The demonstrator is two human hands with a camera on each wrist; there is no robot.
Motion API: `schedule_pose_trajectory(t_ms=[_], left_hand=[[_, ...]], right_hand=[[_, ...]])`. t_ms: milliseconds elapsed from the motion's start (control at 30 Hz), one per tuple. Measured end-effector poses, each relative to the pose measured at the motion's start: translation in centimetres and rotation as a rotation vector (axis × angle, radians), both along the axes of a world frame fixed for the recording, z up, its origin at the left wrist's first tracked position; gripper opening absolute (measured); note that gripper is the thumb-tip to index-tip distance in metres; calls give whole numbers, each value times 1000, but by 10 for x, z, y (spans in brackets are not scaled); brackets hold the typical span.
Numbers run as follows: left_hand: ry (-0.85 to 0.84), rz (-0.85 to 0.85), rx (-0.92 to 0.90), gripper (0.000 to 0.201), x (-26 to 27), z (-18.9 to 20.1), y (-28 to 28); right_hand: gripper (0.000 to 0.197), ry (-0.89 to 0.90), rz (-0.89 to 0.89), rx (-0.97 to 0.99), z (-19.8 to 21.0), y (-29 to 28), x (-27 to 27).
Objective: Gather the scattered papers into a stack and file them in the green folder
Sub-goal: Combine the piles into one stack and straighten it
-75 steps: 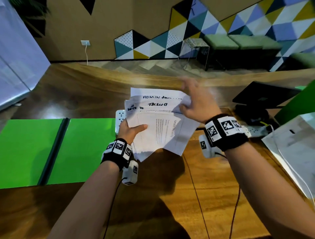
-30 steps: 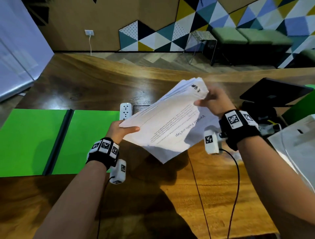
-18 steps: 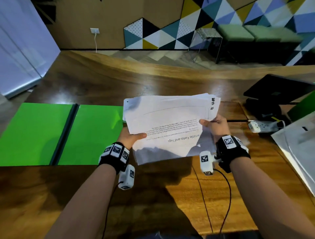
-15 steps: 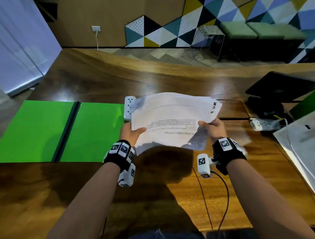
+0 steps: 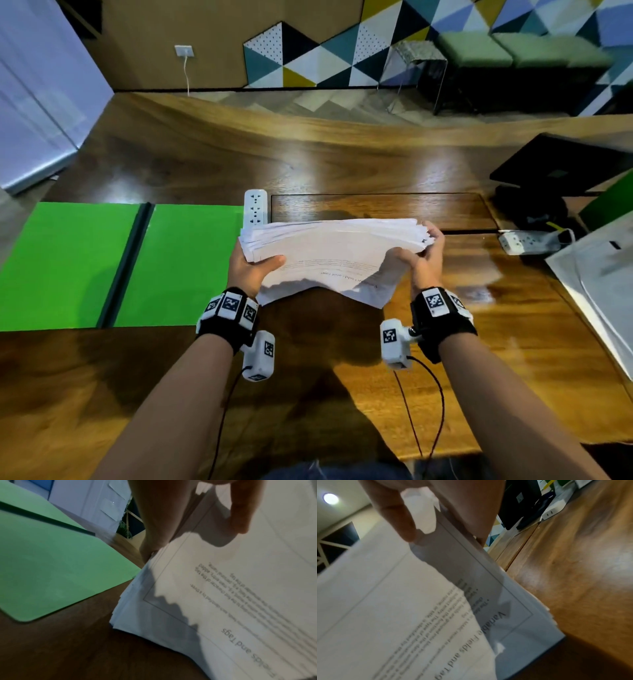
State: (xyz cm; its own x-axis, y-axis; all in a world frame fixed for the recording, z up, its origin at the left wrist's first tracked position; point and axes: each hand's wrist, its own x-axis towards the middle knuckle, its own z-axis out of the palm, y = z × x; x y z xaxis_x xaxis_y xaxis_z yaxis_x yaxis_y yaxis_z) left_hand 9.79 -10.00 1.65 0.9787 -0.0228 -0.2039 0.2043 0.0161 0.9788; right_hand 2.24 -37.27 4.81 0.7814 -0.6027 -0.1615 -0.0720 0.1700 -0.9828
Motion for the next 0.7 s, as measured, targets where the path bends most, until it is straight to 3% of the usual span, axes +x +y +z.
schedule_pose_trajectory(t_ms=[67, 200, 433, 600, 700], left_hand=[[27, -8, -4, 35, 4, -1, -2], [74, -19, -20, 37, 5, -1, -2], [54, -133, 10, 31, 14, -4, 10], [63, -125, 41, 50, 20, -16, 14], [79, -96, 64, 44, 15, -2, 7]], right_hand=[[75, -21, -20, 53, 5, 3, 6], [76, -5, -37, 92, 0, 19, 12], [68, 40, -64, 18, -9, 6, 12], [57, 103, -58, 4, -15, 17, 12], [49, 46, -49, -23, -14, 23, 14]])
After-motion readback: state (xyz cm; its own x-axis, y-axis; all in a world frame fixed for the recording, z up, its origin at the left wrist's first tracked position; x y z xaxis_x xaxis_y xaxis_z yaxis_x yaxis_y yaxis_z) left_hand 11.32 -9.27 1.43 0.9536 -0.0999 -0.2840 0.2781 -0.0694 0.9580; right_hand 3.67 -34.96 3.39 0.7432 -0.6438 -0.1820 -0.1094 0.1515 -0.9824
